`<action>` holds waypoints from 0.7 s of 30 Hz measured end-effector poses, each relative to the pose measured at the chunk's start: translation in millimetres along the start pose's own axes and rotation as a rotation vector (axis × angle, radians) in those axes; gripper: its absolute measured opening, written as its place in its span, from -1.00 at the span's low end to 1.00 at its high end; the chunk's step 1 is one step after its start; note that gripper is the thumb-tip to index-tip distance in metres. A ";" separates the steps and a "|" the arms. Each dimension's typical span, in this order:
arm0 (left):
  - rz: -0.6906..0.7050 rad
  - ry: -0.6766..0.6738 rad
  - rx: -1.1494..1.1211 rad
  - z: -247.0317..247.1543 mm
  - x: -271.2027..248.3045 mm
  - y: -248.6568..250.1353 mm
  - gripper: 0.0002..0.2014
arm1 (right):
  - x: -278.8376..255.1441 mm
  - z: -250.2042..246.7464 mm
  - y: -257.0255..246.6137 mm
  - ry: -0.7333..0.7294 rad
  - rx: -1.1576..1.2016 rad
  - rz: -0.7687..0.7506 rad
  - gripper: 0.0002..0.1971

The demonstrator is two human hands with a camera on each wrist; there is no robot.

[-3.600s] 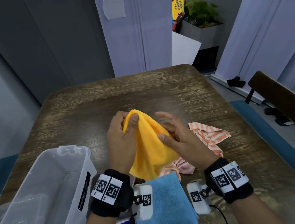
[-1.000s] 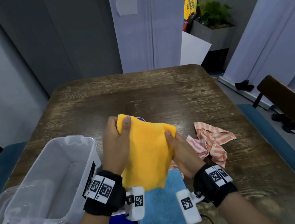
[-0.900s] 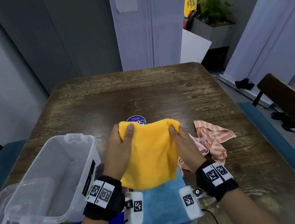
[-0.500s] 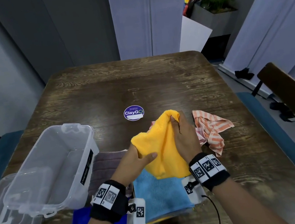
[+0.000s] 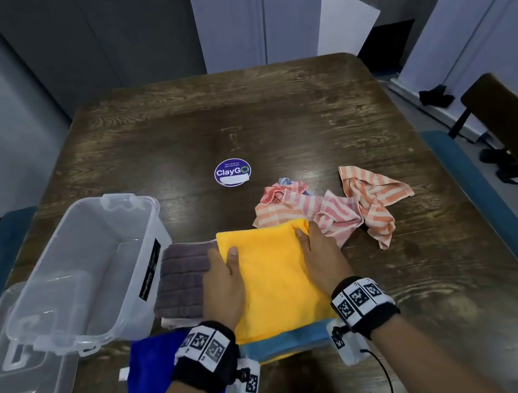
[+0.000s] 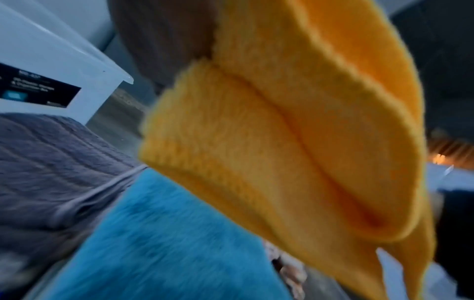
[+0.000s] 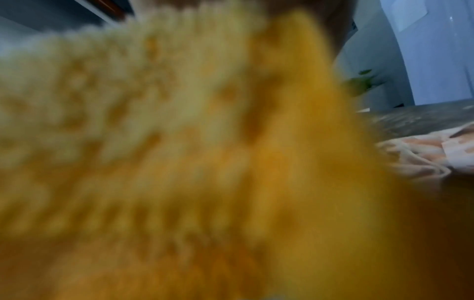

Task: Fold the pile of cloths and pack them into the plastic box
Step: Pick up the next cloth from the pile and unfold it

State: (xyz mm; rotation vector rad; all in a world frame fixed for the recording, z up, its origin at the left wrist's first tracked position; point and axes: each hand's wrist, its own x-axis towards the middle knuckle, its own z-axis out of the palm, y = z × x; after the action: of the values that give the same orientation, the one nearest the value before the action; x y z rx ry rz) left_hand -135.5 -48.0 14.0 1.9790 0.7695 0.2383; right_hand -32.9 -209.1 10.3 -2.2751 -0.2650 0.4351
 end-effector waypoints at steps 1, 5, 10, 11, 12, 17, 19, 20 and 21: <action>-0.031 -0.022 0.042 3.0 -1.2 -6.6 -0.65 | 1.9 5.3 6.8 -0.027 -0.014 0.022 -0.49; -0.188 -0.089 0.115 21.8 -2.7 -35.4 -0.67 | 10.8 27.7 30.8 -0.076 -0.062 0.061 -0.55; -0.366 -0.154 0.209 45.6 7.4 -50.5 -0.56 | 19.8 48.7 51.3 -0.071 -0.177 0.184 -0.59; -0.377 -0.158 0.230 49.0 9.3 -53.9 -0.55 | 22.0 52.0 53.5 -0.068 -0.196 0.198 -0.59; -0.393 -0.166 0.249 50.7 9.9 -56.4 -0.55 | 23.7 55.6 55.4 -0.064 -0.211 0.206 -0.59; -0.411 -0.190 0.365 56.1 15.2 -74.7 -0.52 | 26.7 74.6 61.5 -0.071 -0.273 0.245 -0.54; -0.409 -0.181 0.374 58.1 17.3 -79.8 -0.52 | 27.9 77.9 62.7 -0.076 -0.309 0.251 -0.52; -0.413 -0.168 0.350 59.6 18.1 -81.5 -0.53 | 28.5 78.4 63.8 -0.078 -0.319 0.250 -0.52; -0.416 -0.152 0.318 60.5 18.3 -82.9 -0.55 | 29.1 78.3 64.5 -0.080 -0.325 0.246 -0.51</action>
State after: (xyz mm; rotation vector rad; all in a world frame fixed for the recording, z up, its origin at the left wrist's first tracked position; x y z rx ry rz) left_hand -127.8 -52.5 -90.0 2.0423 1.1485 -0.2942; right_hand -33.3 -190.2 -93.6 -2.6253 -0.0999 0.6501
